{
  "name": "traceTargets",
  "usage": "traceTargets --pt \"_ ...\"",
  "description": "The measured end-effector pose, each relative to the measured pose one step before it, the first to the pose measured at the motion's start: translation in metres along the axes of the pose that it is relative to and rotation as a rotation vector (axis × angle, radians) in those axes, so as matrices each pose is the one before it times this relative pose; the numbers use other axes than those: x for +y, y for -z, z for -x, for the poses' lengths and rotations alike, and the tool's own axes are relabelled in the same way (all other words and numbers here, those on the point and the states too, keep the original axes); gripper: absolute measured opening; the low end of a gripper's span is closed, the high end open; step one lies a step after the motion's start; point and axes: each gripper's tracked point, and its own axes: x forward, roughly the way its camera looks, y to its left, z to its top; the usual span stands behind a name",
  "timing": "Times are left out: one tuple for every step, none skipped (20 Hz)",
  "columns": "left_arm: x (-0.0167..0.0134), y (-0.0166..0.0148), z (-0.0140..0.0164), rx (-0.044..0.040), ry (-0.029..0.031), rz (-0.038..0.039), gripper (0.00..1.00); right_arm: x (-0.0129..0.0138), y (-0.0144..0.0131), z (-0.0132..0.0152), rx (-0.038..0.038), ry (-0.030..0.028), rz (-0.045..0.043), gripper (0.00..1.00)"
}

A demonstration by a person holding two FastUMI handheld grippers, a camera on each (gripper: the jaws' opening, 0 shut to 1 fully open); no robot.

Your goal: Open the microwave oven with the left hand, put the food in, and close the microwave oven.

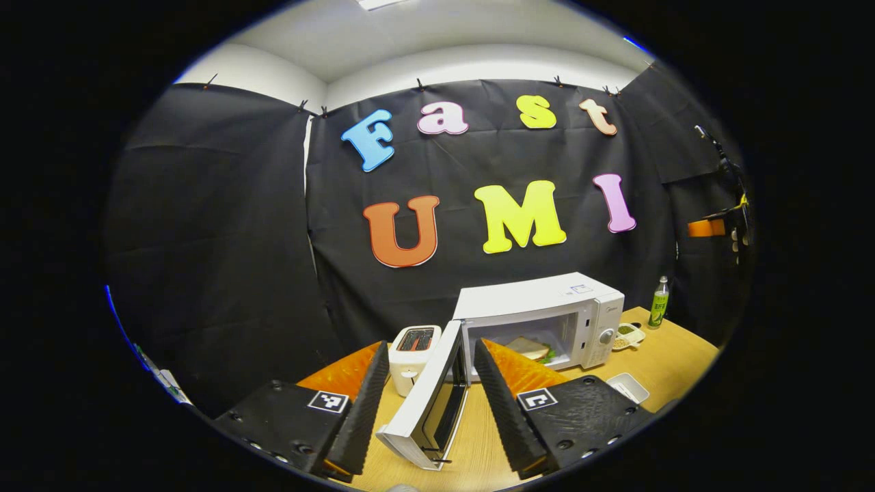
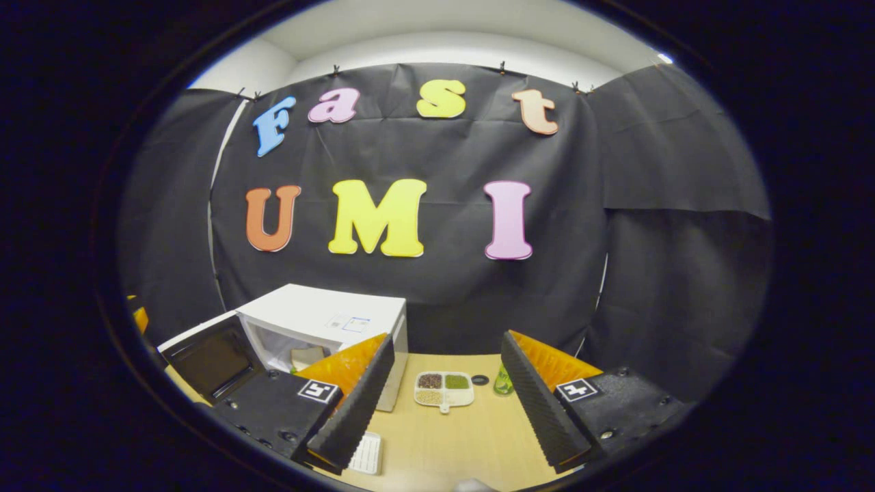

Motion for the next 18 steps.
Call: traceTargets --pt "-0.00302 0.00203 0.00032 0.00575 0.01747 0.00487 0.63 -0.00338 -0.00028 0.00416 0.0032 -0.00094 -0.01079 1.0" --pt "-0.00248 0.00171 -0.00049 -0.00122 0.01704 0.00076 0.62 -0.0022 0.00037 0.00383 0.00643 0.00309 -0.01143 1.0" --pt "0.00244 0.00177 -0.00104 -0.00175 0.0022 0.00058 0.46 -0.00257 -0.00085 0.00325 0.00174 0.00087 -0.01246 0.92" --pt "0.00422 0.0035 -0.00023 0.00424 -0.00673 -0.00389 0.31 -0.00229 -0.00102 0.00224 0.00213 0.00485 -0.0091 1.0" --pt "0.00739 0.00756 -0.00397 0.00772 -0.01782 -0.01395 0.15 -0.00159 0.00042 0.00252 0.00222 0.00109 -0.00488 1.0" --pt "0.00493 0.00934 -0.00184 0.01494 -0.00098 -0.00608 0.06 -0.0005 -0.00066 0.0022 0.00222 -0.00031 -0.0026 0.92" --pt "0.00641 0.00682 -0.00239 0.01205 -0.01136 -0.00313 0.01 0.00006 0.00083 0.00147 0.00468 0.00065 -0.00049 1.0" --pt "0.00435 0.00849 -0.00267 0.00422 -0.00438 0.00584 0.01 -0.00098 -0.00034 0.00302 0.00216 0.00175 -0.00107 1.0" --pt "0.00576 0.01123 -0.00011 0.01571 -0.00187 0.00901 0.0 -0.00083 -0.00014 0.00182 0.00454 0.00196 -0.00214 0.92" --pt "0.00393 0.00976 -0.00283 0.00705 0.00632 0.01126 0.0 -0.00108 0.00016 0.00315 0.00515 0.00256 -0.00202 1.0" --pt "0.0101 0.01013 -0.00352 0.00446 -0.01299 0.0032 0.0 -0.00125 -0.00088 0.00378 0.00143 0.00406 -0.0037 1.0" --pt "0.00685 0.01474 -0.0042 0.02575 -0.00933 0.00624 0.0 -0.00233 -0.00052 0.00389 0.00097 0.00565 -0.00205 1.0" --pt "0.00902 0.00891 -0.00391 0.002 -0.01671 -0.00017 0.0 -0.00315 -0.00007 0.0027 0.00445 0.00811 0.00233 1.0" --pt "0.00602 0.0098 -0.00202 0.00726 -0.00667 0.01113 0.0 -0.00265 0.00015 0.00408 0.00387 0.00608 0.00166 0.91" --pt "0.00909 0.00639 -0.00135 -0.00319 -0.02219 0.01074 0.0 -0.00353 0.00098 0.00247 0.00806 0.00963 -0.00438 1.0" --pt "0.00534 -0.00393 -0.00381 -0.0322 0.00587 0.01983 0.0 -0.00238 0.0008 0.00248 0.00753 0.00272 -0.00513 0.92" --pt "0.00518 0.01074 -0.00386 0.02972 -0.01219 0.00509 0.0 -0.00248 0.00162 0.00287 0.00789 0.00951 -0.00705 0.92" --pt "0.00173 0.00599 -0.00151 0.0045 0.00099 -0.00523 0.0 -0.00253 0.0019 0.00196 0.01126 0.0045 -0.00674 1.0"
